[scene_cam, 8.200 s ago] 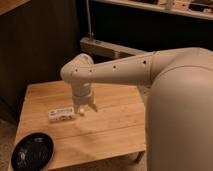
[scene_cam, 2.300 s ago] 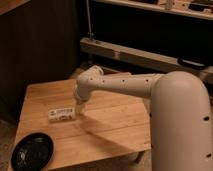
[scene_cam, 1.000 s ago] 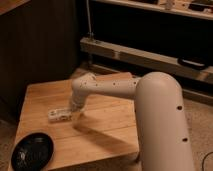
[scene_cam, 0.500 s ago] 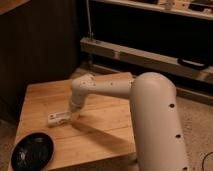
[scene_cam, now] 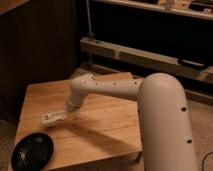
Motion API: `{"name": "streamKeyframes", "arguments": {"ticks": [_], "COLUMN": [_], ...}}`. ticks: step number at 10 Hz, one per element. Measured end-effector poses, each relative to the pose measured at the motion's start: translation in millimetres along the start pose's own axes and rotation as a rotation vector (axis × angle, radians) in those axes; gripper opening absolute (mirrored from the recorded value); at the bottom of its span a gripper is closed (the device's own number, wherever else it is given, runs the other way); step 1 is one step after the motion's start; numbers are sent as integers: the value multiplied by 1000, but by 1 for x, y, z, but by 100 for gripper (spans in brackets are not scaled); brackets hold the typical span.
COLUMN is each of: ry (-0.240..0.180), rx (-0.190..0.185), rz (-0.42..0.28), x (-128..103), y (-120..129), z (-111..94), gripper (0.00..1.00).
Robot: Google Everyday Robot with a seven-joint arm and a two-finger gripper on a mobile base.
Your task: Place the bottle in the ceramic bowl
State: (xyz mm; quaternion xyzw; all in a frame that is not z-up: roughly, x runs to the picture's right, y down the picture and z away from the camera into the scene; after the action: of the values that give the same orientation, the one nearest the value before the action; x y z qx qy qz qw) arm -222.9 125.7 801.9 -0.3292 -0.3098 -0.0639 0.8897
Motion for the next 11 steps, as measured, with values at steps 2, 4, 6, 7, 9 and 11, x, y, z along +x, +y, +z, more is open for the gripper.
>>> {"name": "streamKeyframes", "arguments": {"ticks": [2, 4, 6, 7, 9, 11], "ry": [-44, -48, -36, -29, -30, -51], "rx": [5, -1, -22, -34, -95, -152], "rz": [-52, -115, -163, -184, -233, -240], "x": [-30, -57, -71, -73, -78, -72], "y": [14, 37, 55, 63, 92, 105], "z": [-36, -54, -60, -57, -31, -12], "gripper": [0, 0, 0, 0, 0, 0]}}
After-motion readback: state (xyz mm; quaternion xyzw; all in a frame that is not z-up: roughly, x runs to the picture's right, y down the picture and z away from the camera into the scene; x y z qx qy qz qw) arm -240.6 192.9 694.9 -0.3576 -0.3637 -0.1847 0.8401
